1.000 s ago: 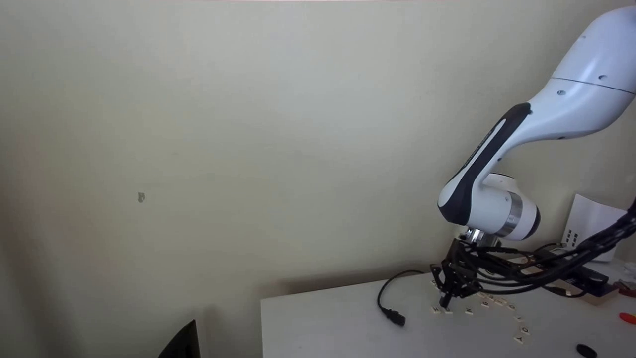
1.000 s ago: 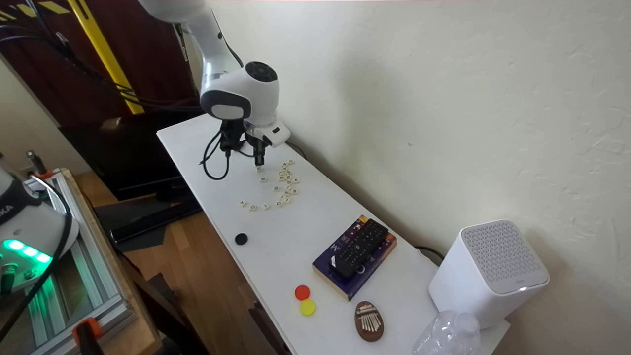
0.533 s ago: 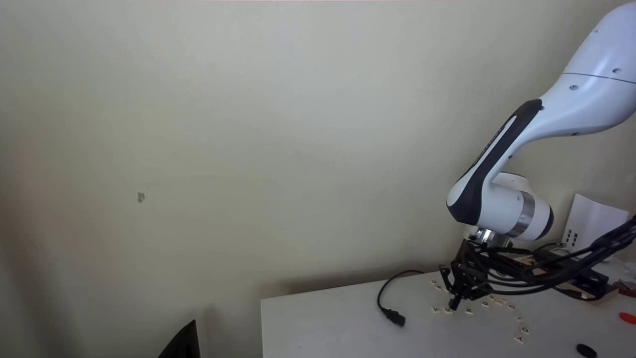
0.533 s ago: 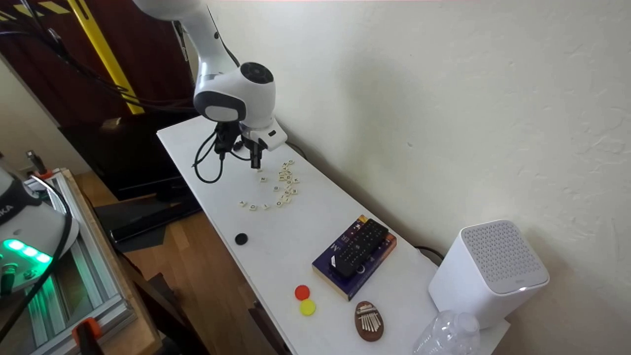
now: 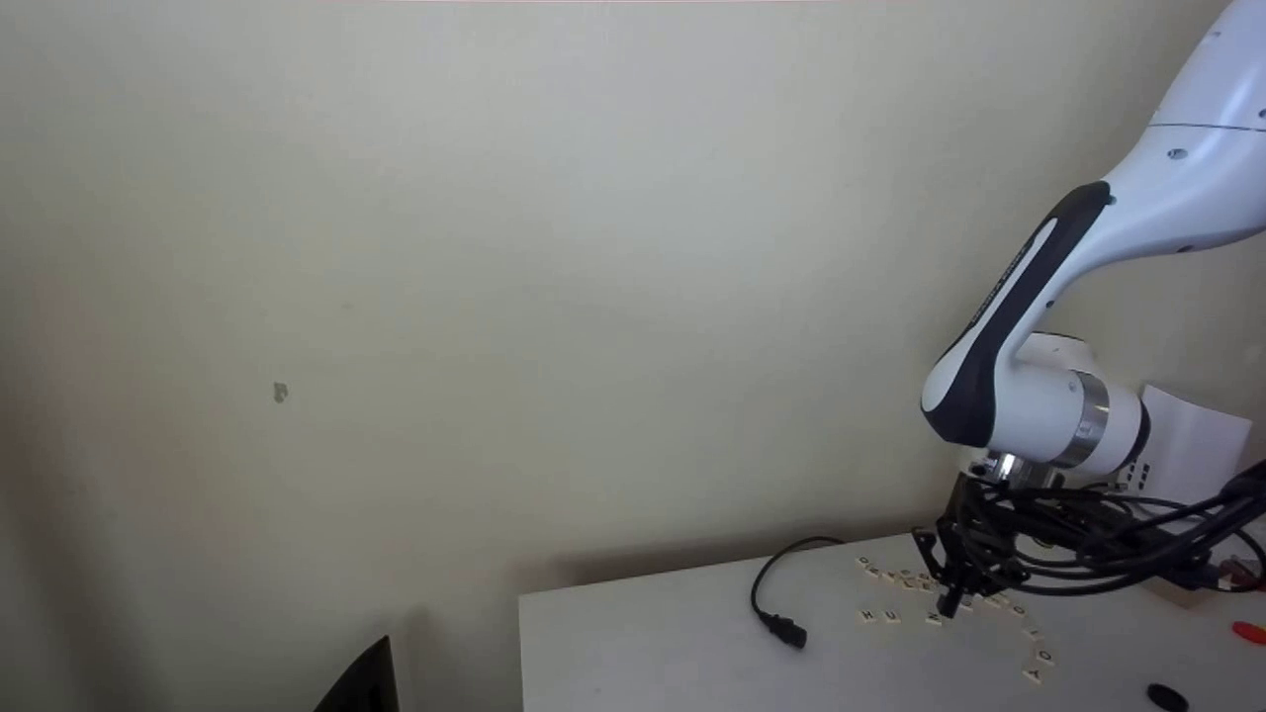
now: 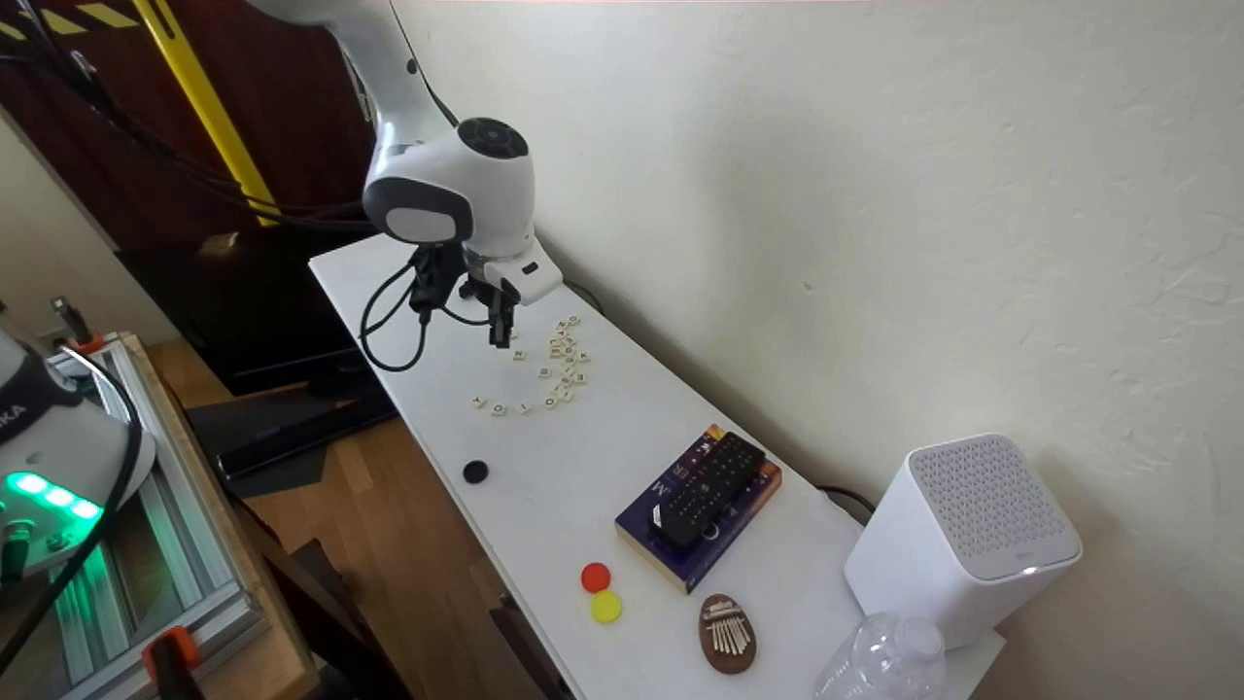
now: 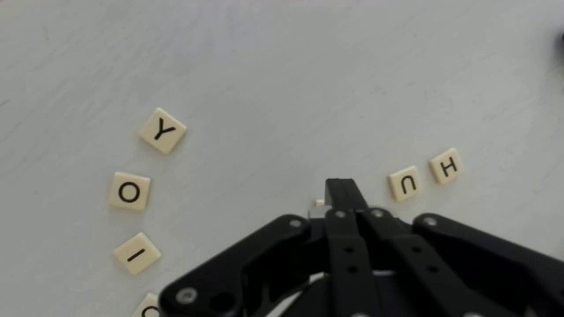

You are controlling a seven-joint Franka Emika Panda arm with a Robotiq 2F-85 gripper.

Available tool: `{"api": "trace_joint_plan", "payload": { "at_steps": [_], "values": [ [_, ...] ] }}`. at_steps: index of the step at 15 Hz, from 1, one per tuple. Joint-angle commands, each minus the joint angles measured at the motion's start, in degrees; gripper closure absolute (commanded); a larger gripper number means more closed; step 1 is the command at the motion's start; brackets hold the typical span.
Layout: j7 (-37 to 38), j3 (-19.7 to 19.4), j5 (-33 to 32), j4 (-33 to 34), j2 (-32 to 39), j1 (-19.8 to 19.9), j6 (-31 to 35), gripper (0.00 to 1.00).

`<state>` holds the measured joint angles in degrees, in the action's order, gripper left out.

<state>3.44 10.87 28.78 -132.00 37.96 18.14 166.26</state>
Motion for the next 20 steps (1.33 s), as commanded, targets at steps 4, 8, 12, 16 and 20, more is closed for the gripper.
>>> {"api": "trace_joint_plan", "payload": {
  "at_steps": [4, 8, 12, 16, 20],
  "values": [
    [0.6, -5.0, -4.5, 0.6, -0.3, -4.3, -0.4, 1.0],
    [0.4, -6.2, -7.2, 1.9, 0.5, -5.6, -1.1, 1.0],
    [0.1, -7.1, -9.7, 3.0, 1.4, -6.6, -1.5, 1.0],
    [-0.3, -7.1, -11.1, 4.3, 2.7, -6.9, -1.2, 1.0],
    [-0.9, -6.9, -12.1, 5.6, 4.2, -7.1, -1.1, 1.0]
  ]
}}
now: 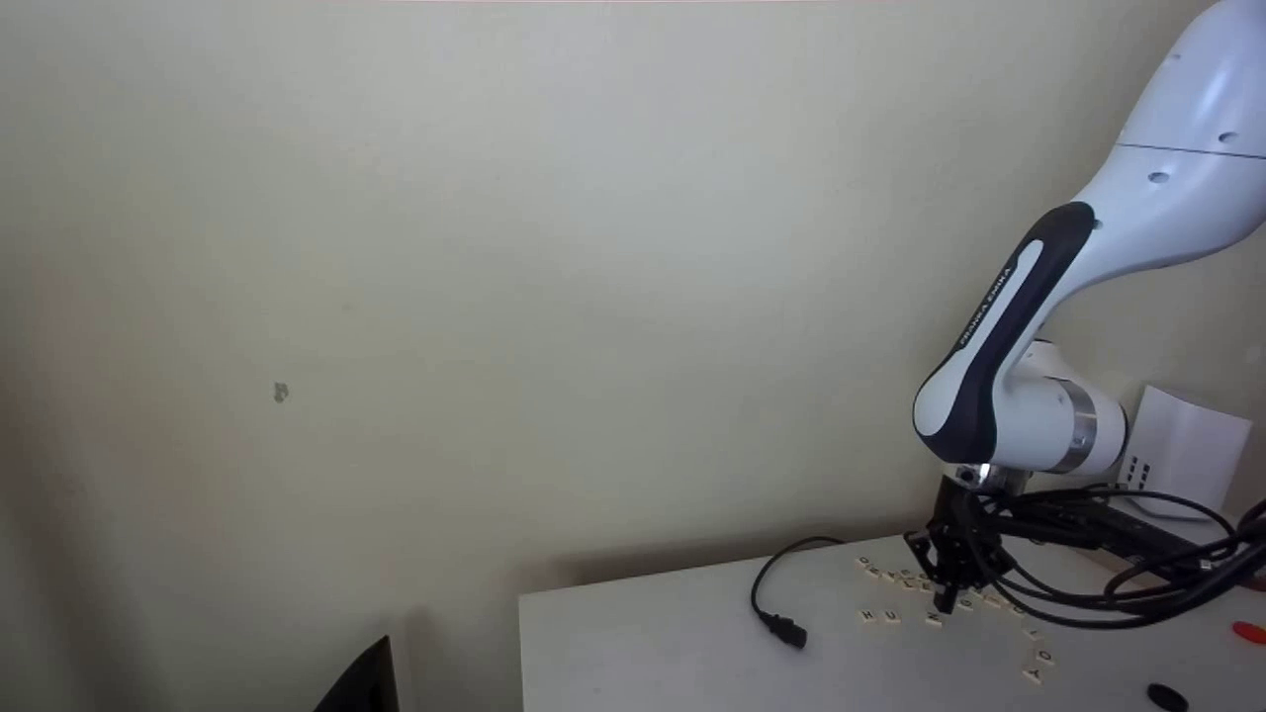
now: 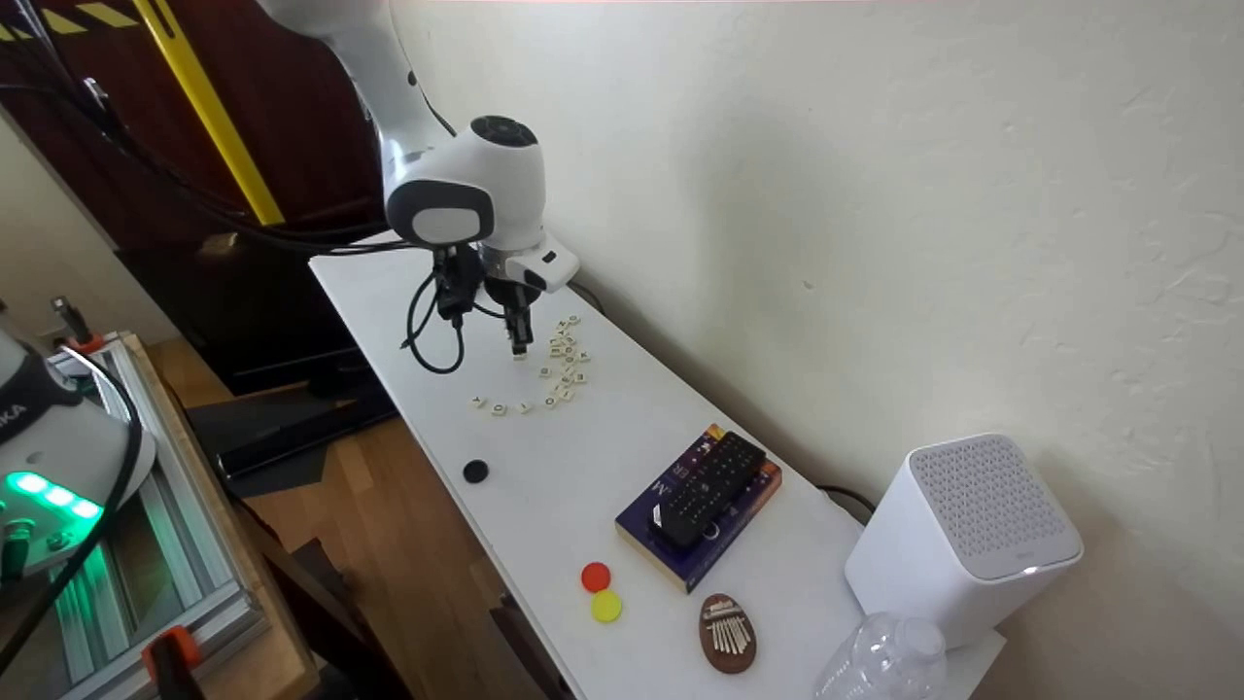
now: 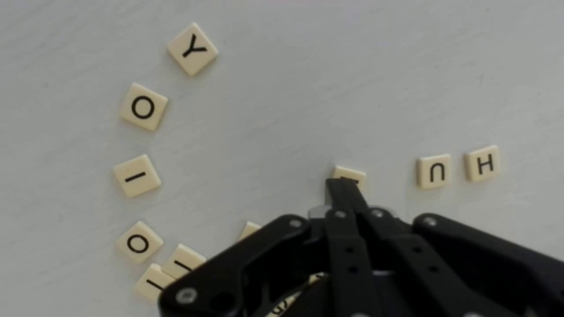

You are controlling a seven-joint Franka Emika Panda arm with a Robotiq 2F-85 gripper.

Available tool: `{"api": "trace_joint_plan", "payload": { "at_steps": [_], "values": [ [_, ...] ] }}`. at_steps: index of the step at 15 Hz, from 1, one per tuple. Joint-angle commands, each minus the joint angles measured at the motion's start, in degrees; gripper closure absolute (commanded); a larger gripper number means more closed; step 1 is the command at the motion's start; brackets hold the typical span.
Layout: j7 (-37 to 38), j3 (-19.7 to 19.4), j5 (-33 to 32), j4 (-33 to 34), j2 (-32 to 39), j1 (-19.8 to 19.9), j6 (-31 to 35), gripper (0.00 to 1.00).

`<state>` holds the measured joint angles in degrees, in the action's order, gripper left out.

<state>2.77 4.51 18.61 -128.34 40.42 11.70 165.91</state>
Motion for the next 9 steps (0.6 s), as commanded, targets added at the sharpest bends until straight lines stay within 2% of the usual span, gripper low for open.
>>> {"api": "trace_joint_plan", "payload": {
  "at_steps": [1, 9],
  "values": [
    [-0.3, -0.6, -2.2, 2.3, 2.0, -0.8, -0.8, 1.0],
    [1.2, -0.2, -1.7, 4.5, 3.9, -0.6, -3.4, 1.0]
  ]
}}
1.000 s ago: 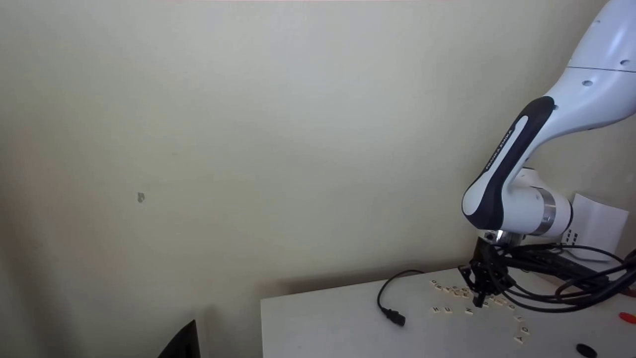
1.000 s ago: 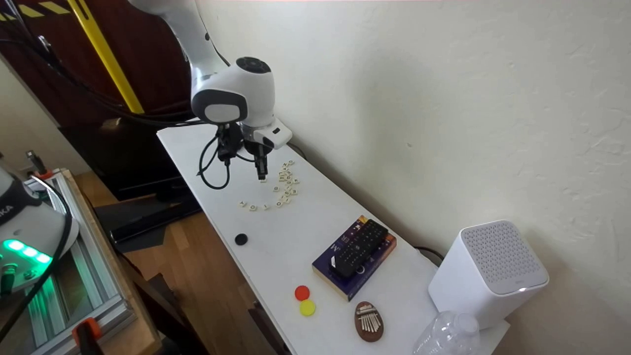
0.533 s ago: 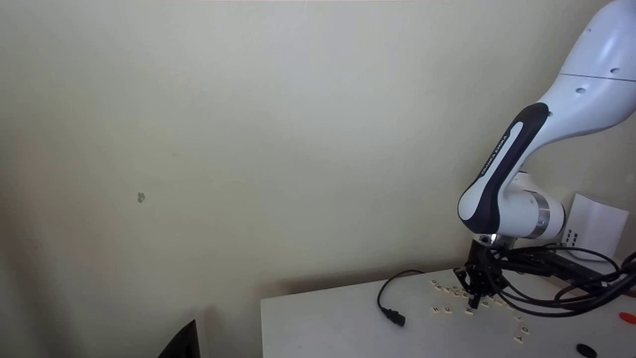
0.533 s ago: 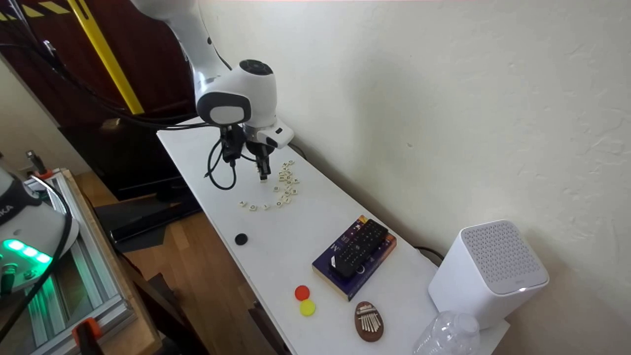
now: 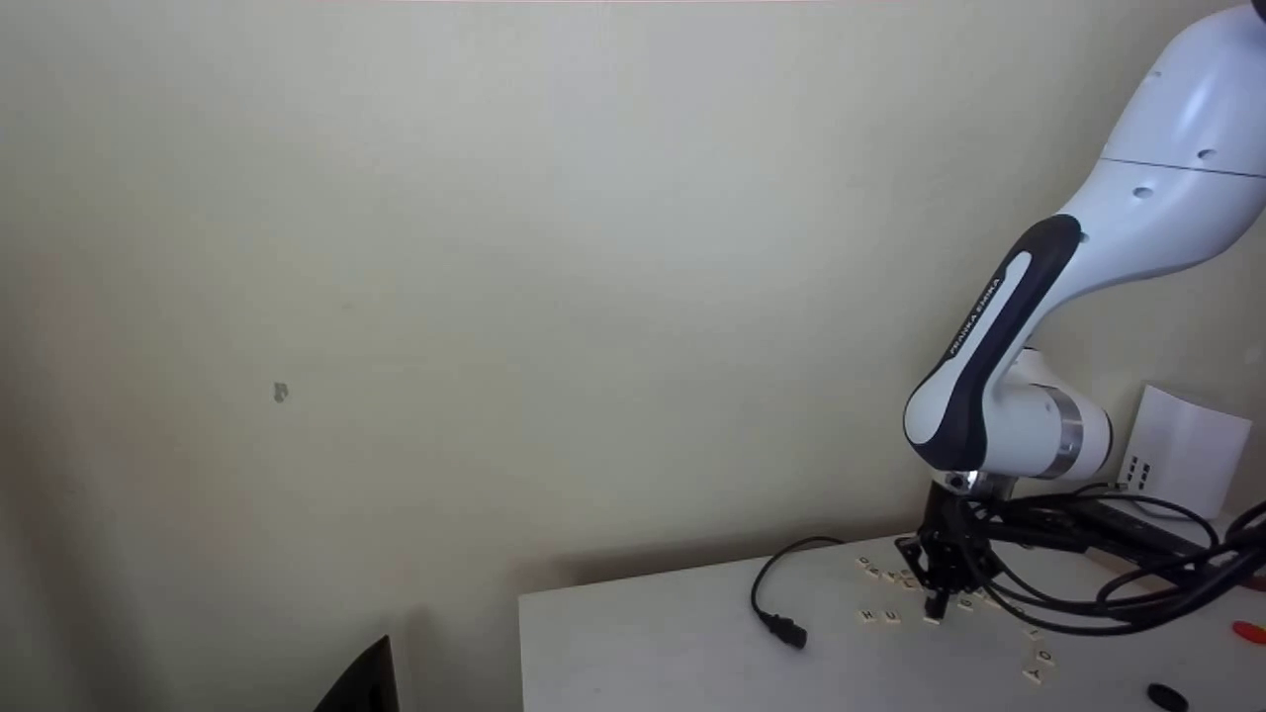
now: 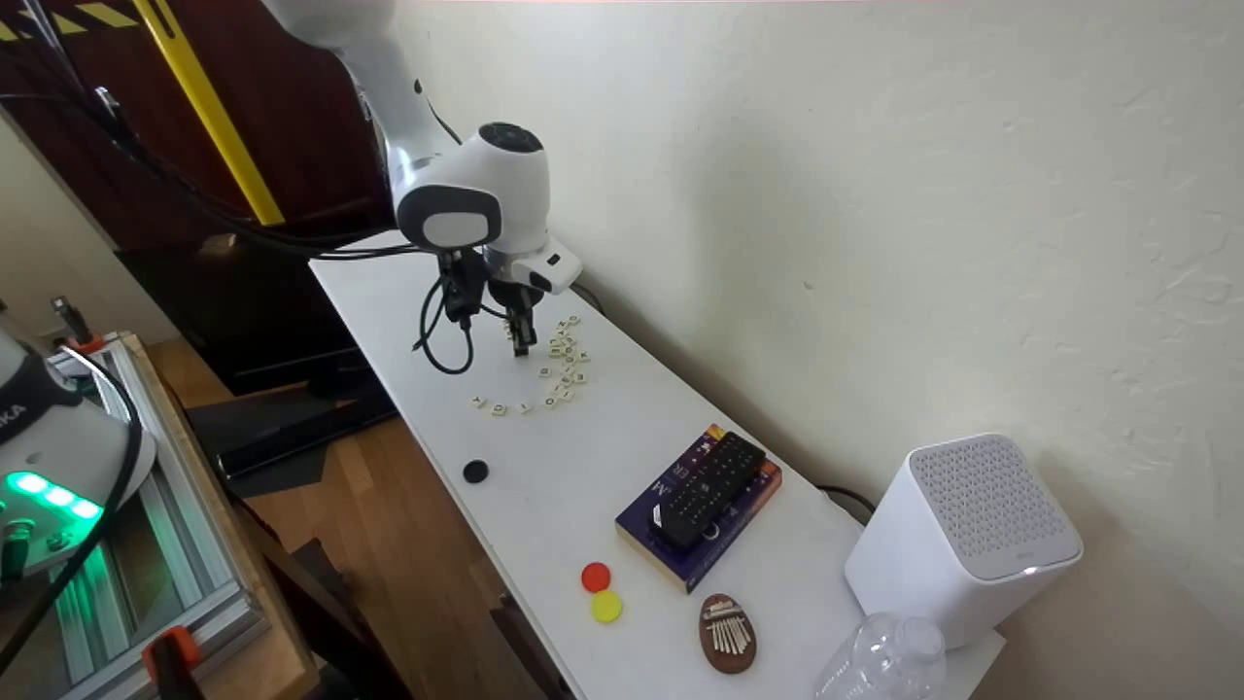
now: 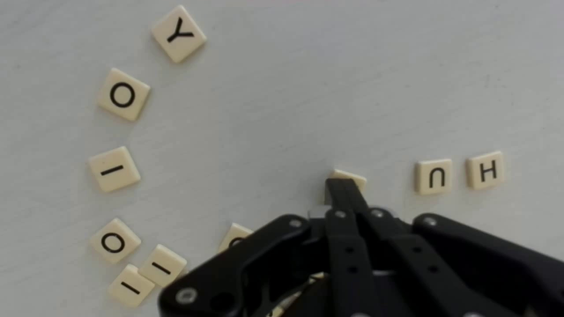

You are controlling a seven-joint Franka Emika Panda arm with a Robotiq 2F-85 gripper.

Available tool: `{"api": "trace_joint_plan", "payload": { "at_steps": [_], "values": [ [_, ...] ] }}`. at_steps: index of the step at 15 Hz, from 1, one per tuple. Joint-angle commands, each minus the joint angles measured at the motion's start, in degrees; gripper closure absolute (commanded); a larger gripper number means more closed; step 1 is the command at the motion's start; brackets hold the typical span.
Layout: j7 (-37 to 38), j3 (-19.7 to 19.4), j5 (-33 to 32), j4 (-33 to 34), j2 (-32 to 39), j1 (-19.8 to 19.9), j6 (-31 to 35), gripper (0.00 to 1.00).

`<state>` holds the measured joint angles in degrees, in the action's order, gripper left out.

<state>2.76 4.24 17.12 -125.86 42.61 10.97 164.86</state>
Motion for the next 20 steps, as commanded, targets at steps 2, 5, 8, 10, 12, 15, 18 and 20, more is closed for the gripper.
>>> {"api": "trace_joint_plan", "payload": {
  "at_steps": [2, 5, 8, 10, 12, 15, 18, 20],
  "values": [
    [1.9, 0.2, 0.5, 2.7, 1.8, 0.2, -3.6, 1.0],
    [4.4, 0.4, 2.4, 3.2, 1.9, 0.3, -4.9, 1.0],
    [8.5, 0.3, 4.7, 3.7, 2.1, 0.1, -5.5, 1.0],
    [11.0, 0.4, 6.8, 3.8, 2.1, 0.0, -5.7, 1.0],
    [13.0, 0.7, 9.2, 4.0, 2.1, 0.2, -5.9, 1.0],
    [15.5, 1.3, 12.4, 4.2, 2.2, 0.4, -6.6, 1.0],
    [17.6, 1.7, 15.5, 4.4, 2.3, 0.6, -6.6, 1.0],
    [18.7, 1.6, 17.0, 4.7, 2.5, 0.4, -6.7, 1.0]
  ]
}}
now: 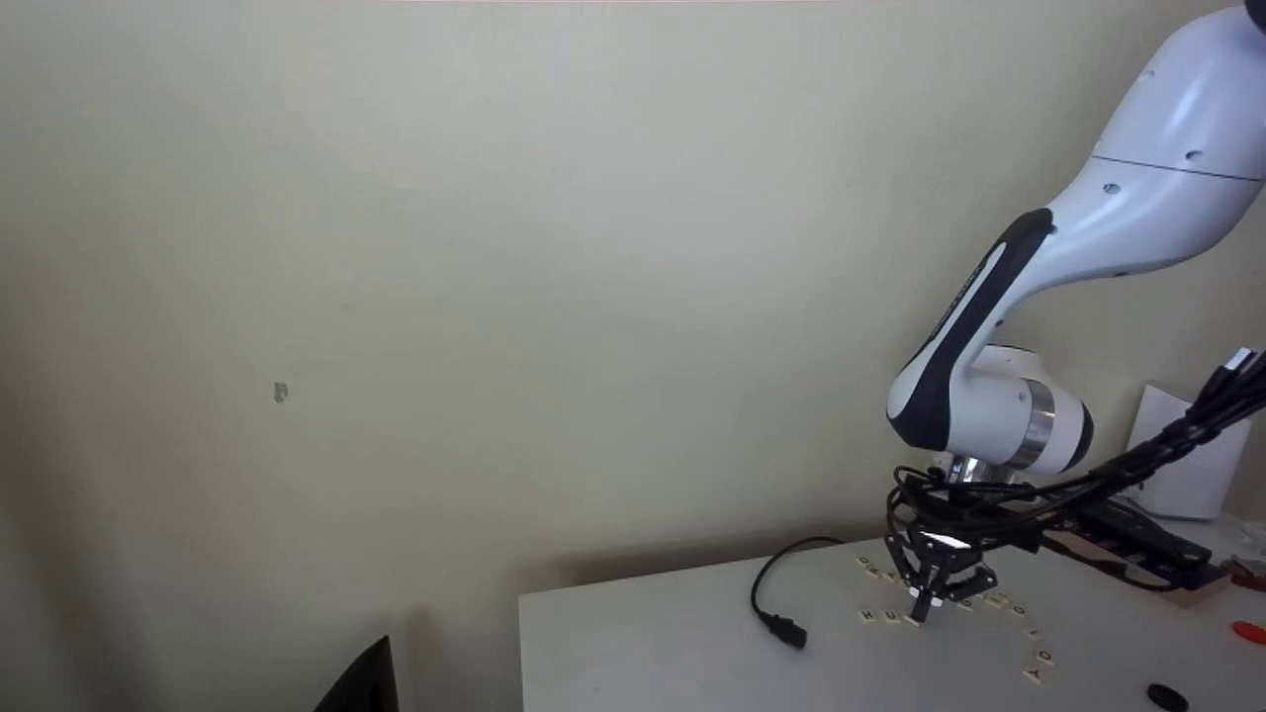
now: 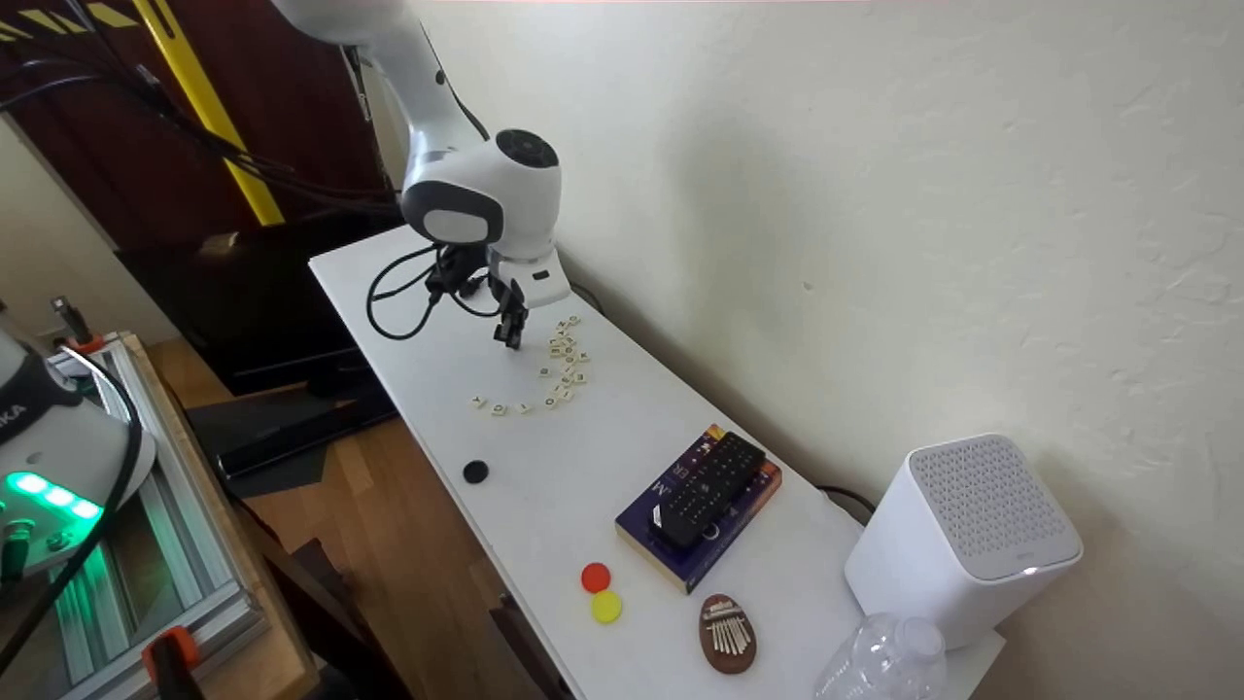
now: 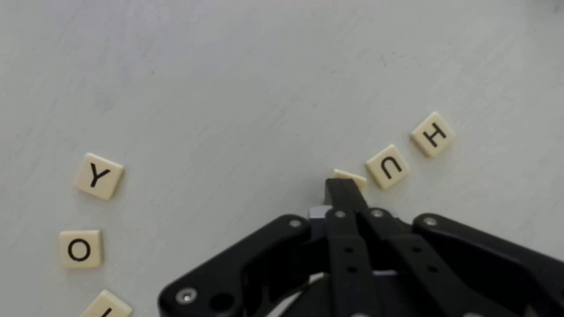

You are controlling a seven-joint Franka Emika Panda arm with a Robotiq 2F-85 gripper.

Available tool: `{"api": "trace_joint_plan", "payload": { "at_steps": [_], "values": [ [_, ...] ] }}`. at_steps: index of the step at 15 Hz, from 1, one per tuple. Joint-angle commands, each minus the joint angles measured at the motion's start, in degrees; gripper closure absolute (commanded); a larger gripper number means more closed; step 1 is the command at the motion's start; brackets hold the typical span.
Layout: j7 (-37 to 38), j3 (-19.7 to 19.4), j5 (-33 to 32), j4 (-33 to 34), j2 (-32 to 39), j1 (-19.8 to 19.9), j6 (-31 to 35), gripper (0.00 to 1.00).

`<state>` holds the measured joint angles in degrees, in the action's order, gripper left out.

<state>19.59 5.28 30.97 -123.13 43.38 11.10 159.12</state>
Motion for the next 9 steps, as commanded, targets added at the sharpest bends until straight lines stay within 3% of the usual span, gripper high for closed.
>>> {"api": "trace_joint_plan", "payload": {
  "at_steps": [1, 9],
  "values": [
    [2.5, 0.4, 3.8, 2.1, 1.7, 0.1, -1.1, 1.0],
    [4.6, -0.6, 8.1, 3.3, 2.3, -1.0, -3.0, 1.0]
  ]
}}
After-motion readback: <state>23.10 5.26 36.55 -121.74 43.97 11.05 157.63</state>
